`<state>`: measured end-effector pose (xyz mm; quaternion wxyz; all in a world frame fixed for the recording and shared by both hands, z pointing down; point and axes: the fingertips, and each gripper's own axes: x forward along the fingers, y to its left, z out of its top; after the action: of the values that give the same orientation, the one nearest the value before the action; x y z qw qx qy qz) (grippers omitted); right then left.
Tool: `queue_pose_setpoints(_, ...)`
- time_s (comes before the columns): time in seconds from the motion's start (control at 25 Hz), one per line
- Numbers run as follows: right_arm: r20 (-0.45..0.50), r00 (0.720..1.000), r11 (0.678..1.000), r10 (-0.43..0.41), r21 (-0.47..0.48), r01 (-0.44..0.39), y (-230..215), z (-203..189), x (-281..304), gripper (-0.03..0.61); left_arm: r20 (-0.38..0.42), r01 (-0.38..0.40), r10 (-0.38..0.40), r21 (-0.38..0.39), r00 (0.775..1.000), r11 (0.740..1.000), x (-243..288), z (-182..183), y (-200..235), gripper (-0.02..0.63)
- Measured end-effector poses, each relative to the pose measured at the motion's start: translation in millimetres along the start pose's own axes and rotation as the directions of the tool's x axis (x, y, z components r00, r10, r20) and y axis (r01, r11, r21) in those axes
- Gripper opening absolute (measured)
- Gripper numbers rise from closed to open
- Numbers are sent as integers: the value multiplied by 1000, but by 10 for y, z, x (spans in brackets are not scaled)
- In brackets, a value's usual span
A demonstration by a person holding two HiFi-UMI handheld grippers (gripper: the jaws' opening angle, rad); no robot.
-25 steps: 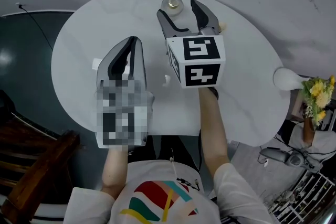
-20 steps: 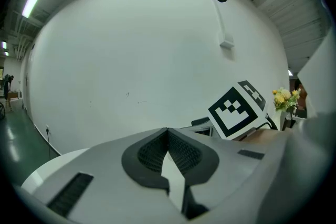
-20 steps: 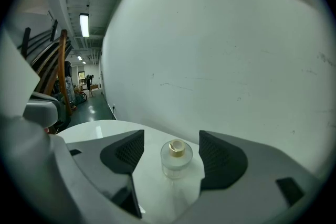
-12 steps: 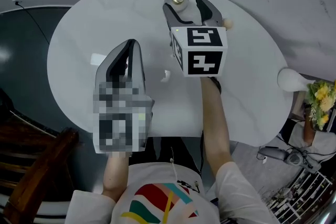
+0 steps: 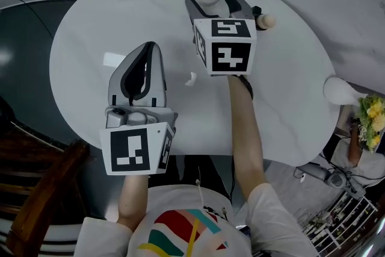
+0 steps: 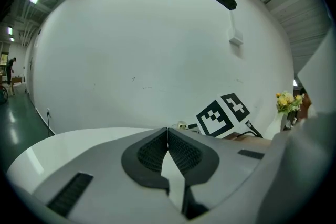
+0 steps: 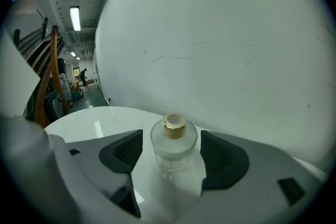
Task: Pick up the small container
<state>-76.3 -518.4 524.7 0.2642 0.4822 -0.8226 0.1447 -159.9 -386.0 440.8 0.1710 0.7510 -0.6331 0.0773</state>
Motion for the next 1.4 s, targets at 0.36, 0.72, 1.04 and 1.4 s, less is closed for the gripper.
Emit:
queue_pose_setpoints(0.36, -18, 1000, 1000, 3, 22, -3, -17, -118, 186, 334, -32, -3, 3, -5, 999, 1000, 61, -131, 5, 17)
queue_pose_setpoints(0.72, -17, 1000, 998, -6, 56, 7, -46, -173, 342, 334, -56, -18, 17, -9, 998, 1000, 98, -245, 86, 16)
queue_pose_setpoints(1.04, 25, 1000, 999, -5, 53, 3, -40, -173, 349, 334, -66, -28, 27, -19, 997, 999, 89, -322, 123, 17)
queue_pose_setpoints(1.4, 57, 998, 999, -8, 53, 5, -13, -161, 338, 334, -63, -22, 21, -16, 998, 1000, 46, -310, 111, 16)
